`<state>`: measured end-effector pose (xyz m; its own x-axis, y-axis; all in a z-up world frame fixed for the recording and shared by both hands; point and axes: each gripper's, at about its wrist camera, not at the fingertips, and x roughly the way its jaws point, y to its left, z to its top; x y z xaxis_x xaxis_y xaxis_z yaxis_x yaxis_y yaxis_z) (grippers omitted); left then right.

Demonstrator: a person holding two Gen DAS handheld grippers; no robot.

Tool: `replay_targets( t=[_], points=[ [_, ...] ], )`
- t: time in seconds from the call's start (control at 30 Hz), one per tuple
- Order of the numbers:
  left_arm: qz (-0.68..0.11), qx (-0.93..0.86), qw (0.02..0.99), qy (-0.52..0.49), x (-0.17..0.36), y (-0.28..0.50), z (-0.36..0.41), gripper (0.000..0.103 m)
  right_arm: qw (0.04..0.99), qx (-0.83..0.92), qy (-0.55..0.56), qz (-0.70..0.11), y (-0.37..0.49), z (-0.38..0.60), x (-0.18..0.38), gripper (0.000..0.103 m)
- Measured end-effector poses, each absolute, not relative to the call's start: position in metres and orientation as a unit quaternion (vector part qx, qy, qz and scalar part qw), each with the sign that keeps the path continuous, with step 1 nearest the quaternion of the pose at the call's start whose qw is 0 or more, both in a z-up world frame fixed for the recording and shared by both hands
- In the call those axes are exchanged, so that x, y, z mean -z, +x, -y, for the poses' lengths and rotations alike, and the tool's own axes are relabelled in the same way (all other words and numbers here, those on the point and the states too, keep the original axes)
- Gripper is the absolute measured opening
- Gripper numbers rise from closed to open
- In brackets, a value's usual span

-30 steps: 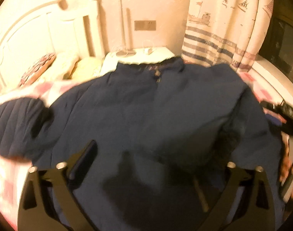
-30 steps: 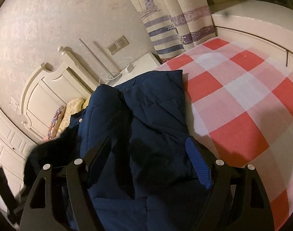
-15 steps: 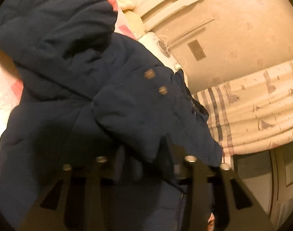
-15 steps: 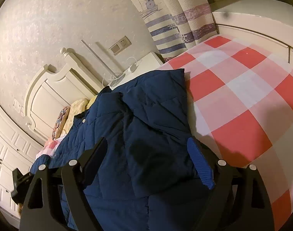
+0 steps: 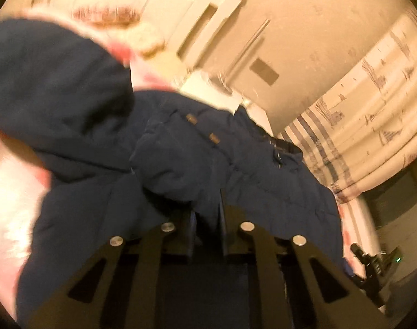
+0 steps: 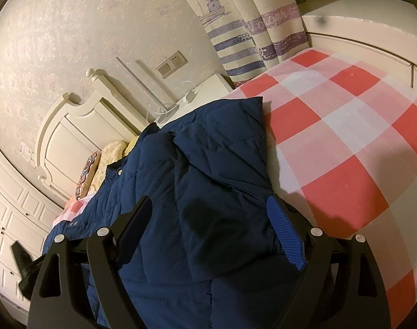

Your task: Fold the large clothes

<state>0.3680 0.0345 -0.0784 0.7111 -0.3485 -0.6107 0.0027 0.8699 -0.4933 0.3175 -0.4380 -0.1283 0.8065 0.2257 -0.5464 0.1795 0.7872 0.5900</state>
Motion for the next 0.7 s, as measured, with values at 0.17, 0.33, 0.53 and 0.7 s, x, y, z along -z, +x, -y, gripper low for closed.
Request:
replay_targets(
  t=[0.17,0.33,0.53,0.7],
  points=[
    [-0.411,0.054,0.887,-0.203,0.081,0.354,-0.028,0.022,0.892,-0.014,0.327,-0.311,0.318,0.437,0.129,0.084],
    [-0.391,-0.087,0.907,-0.13,0.074,0.343,-0.038,0.084,0.892,-0.015,0.329,-0.31,0.317,0.437,0.129,0.084],
    [-0.278,-0.062,0.958,-0.04,0.016,0.32,-0.014,0.098,0.893,-0.011,0.322,-0.314,0.318,0.436,0.127,0.084],
    [-0.359,0.021,0.931,0.067,0.059,0.353,0.032,0.1,0.893,-0.01,0.321,-0.315,0.317,0.436,0.127,0.084]
  ],
)
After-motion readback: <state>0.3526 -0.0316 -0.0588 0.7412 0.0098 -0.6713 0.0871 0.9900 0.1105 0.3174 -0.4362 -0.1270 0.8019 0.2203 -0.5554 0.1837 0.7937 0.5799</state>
